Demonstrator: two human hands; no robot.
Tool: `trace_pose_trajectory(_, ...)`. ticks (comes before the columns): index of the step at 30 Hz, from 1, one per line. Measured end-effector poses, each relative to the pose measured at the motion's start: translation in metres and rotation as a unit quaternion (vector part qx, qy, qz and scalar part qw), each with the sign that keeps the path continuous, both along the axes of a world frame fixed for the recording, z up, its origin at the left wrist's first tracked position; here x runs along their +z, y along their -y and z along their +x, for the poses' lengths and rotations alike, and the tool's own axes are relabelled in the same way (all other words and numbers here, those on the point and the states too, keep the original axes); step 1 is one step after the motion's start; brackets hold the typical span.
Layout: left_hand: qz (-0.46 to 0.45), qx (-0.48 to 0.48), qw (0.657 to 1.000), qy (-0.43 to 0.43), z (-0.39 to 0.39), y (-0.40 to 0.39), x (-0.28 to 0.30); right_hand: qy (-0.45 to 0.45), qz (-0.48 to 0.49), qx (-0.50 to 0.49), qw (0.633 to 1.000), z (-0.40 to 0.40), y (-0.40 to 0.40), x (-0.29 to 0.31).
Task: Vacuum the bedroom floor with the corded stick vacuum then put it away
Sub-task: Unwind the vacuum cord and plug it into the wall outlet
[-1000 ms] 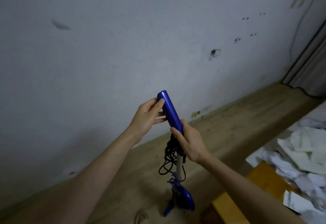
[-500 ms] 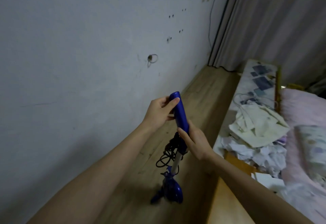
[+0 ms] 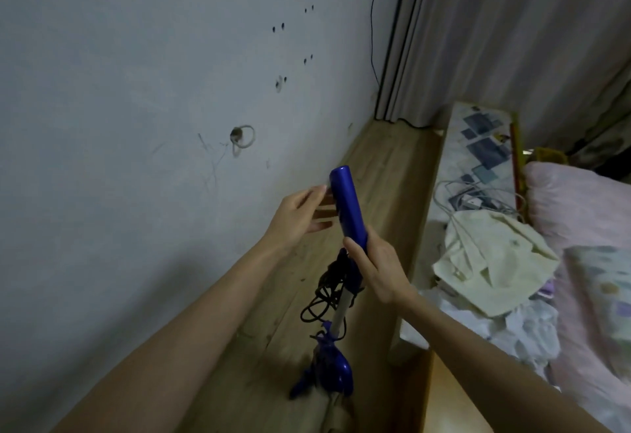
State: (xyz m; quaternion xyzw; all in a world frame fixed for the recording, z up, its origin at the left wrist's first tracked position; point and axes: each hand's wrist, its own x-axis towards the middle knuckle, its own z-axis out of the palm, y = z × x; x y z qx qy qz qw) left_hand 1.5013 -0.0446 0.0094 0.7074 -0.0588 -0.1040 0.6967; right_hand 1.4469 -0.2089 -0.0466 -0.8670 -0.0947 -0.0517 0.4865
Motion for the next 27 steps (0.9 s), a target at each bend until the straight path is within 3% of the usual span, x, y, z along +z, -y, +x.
trace_pose_trajectory(3, 0.042, -0.014, 0.997, -0.069, 0.032, 0.022, -0.042, -0.012, 0.016, -0.028, 0.999, 0.044, 0.026, 0.004)
trace_pose_trajectory(5, 0.158, -0.117, 0.979, -0.046, 0.051, 0.036, -0.073, -0.022, 0.018, -0.025, 0.999, 0.071, 0.042, 0.005)
trace_pose_trajectory(7, 0.221, -0.212, 0.952, -0.029, 0.07, 0.051, -0.09, -0.024, 0.012, -0.018, 0.999, 0.1, 0.053, 0.005)
trace_pose_trajectory(14, 0.29, -0.154, 0.944, -0.025, 0.152, 0.095, -0.112, -0.048, 0.027, -0.023, 0.998, 0.183, 0.094, 0.008)
trace_pose_trajectory(18, 0.298, -0.196, 0.934, -0.003, 0.204, 0.113, -0.109, -0.04, 0.03, -0.028, 0.998, 0.228, 0.115, 0.009)
trace_pose_trajectory(27, 0.176, -0.292, 0.94, -0.029, 0.316, 0.147, -0.094, -0.078, -0.02, -0.05, 0.996, 0.315, 0.164, 0.01)
